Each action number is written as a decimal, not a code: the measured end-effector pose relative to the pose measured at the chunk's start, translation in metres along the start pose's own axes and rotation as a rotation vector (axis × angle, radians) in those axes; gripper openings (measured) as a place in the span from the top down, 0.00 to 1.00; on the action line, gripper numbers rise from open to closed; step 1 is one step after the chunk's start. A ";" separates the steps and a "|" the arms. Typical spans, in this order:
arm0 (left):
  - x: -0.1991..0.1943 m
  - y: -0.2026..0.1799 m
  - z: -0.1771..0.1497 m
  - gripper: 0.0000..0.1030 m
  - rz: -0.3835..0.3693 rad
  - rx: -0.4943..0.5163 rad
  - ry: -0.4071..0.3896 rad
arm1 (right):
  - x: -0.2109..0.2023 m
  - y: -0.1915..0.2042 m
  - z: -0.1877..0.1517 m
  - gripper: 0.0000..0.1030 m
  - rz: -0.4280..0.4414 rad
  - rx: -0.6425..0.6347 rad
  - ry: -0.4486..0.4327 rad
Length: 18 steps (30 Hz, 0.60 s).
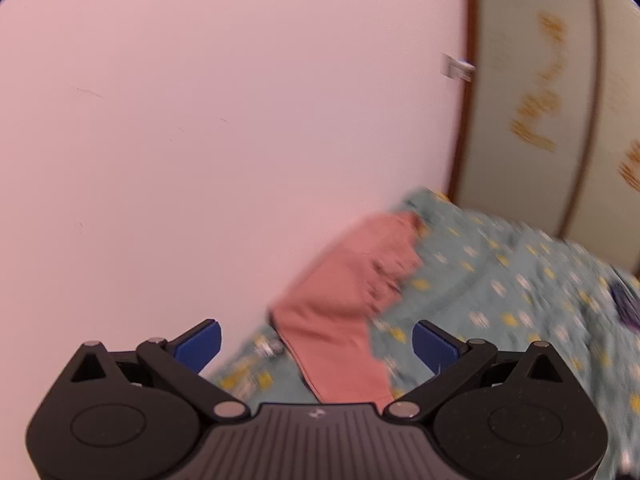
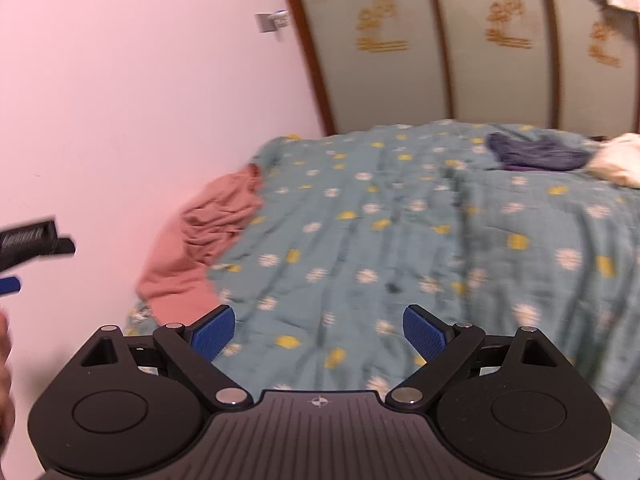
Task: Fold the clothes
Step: 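Reach both tools to the crumpled pink sweatshirt and close the right gripper on it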
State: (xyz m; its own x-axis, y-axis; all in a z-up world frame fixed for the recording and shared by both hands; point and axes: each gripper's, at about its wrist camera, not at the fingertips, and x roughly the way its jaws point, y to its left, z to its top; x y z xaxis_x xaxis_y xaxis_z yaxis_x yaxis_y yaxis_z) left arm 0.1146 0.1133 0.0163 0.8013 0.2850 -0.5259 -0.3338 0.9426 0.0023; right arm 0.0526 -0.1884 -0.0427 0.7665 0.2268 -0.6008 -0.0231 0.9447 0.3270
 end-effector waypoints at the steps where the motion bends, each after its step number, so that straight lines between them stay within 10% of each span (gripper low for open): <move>1: 0.007 0.000 0.005 0.00 -0.003 0.007 -0.027 | 0.013 -0.001 0.005 0.11 0.069 0.000 0.034; 8: 0.089 0.003 0.028 0.00 -0.004 -0.089 -0.066 | 0.069 -0.002 0.029 0.11 0.207 -0.008 -0.071; 14: 0.164 0.011 -0.017 0.01 -0.018 -0.117 0.060 | 0.150 0.003 0.069 0.12 0.284 0.003 0.054; 18: 0.198 0.015 -0.045 0.01 -0.011 -0.042 0.113 | 0.214 0.025 0.105 0.40 0.302 -0.037 0.086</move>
State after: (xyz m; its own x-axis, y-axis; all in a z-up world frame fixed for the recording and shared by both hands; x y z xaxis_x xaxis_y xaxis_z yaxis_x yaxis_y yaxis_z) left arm 0.2463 0.1760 -0.1263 0.7445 0.2513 -0.6186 -0.3479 0.9368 -0.0381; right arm 0.2837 -0.1409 -0.0868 0.6641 0.5164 -0.5407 -0.2661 0.8391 0.4745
